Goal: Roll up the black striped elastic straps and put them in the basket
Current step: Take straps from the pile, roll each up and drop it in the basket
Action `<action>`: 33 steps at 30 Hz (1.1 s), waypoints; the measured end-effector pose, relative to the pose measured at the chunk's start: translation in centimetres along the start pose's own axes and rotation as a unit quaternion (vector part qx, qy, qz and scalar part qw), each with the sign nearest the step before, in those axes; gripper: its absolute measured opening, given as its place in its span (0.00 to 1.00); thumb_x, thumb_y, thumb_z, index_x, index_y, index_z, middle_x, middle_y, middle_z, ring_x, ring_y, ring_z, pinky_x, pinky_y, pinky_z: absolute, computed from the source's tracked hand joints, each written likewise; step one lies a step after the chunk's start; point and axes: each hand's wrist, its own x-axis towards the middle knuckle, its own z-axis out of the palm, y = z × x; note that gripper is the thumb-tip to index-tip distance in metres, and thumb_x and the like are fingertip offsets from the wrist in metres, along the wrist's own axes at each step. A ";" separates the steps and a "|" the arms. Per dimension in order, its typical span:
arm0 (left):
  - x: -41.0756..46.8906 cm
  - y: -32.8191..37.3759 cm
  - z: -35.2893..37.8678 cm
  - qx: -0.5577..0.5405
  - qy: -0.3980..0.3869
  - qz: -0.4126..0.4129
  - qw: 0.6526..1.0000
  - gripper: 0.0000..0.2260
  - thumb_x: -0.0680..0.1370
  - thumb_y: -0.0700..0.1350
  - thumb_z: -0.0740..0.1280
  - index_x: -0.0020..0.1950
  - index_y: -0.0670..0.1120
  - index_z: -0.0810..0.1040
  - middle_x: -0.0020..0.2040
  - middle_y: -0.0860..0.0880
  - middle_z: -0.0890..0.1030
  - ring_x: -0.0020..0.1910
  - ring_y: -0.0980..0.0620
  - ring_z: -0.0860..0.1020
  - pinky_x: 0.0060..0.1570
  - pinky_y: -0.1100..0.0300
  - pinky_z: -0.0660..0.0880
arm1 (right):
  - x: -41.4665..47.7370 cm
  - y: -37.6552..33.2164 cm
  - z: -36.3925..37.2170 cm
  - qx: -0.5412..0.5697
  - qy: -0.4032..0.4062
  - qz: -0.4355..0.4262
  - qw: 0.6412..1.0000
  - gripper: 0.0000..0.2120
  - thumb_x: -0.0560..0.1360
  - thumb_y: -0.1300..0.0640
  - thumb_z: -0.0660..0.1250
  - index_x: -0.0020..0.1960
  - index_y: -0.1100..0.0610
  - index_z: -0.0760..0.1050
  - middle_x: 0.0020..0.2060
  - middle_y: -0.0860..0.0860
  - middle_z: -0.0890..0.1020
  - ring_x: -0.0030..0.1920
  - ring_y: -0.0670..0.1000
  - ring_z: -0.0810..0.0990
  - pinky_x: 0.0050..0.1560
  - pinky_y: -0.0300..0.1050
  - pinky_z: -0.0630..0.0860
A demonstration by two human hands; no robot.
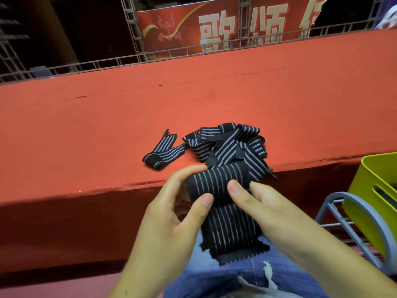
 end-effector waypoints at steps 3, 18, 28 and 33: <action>0.1 0.0 0.1 -0.007 0.014 0.014 1.000 0.16 0.79 0.45 0.73 0.63 0.61 0.78 0.60 0.56 0.84 0.61 0.51 0.82 0.63 0.48 0.76 | -0.1 0.0 0.0 0.004 -0.007 0.019 1.000 0.23 0.73 0.32 0.63 0.55 0.45 0.85 0.53 0.45 0.89 0.57 0.44 0.87 0.64 0.48 0.78; -0.5 -0.7 0.7 0.000 -0.064 0.013 0.998 0.24 0.78 0.45 0.70 0.70 0.63 0.70 0.72 0.59 0.75 0.72 0.54 0.75 0.70 0.50 0.71 | -0.3 -0.4 0.1 0.057 0.009 -0.002 0.998 0.14 0.77 0.42 0.70 0.58 0.47 0.85 0.55 0.51 0.88 0.57 0.51 0.87 0.60 0.52 0.80; -0.9 -0.3 1.0 0.005 -0.079 -0.021 0.997 0.30 0.78 0.64 0.60 0.78 0.68 0.54 0.76 0.66 0.67 0.74 0.63 0.70 0.70 0.55 0.66 | -0.1 0.3 0.7 -0.058 0.013 -0.038 0.998 0.21 0.78 0.33 0.63 0.65 0.42 0.78 0.60 0.42 0.86 0.62 0.42 0.83 0.69 0.53 0.76; -0.6 -0.3 0.7 0.018 -0.099 -0.030 0.994 0.28 0.82 0.62 0.60 0.80 0.68 0.52 0.76 0.70 0.65 0.75 0.68 0.65 0.70 0.67 0.63 | 0.0 0.3 0.7 -0.056 0.041 -0.062 0.996 0.19 0.79 0.39 0.63 0.64 0.45 0.80 0.57 0.44 0.87 0.60 0.44 0.85 0.67 0.53 0.78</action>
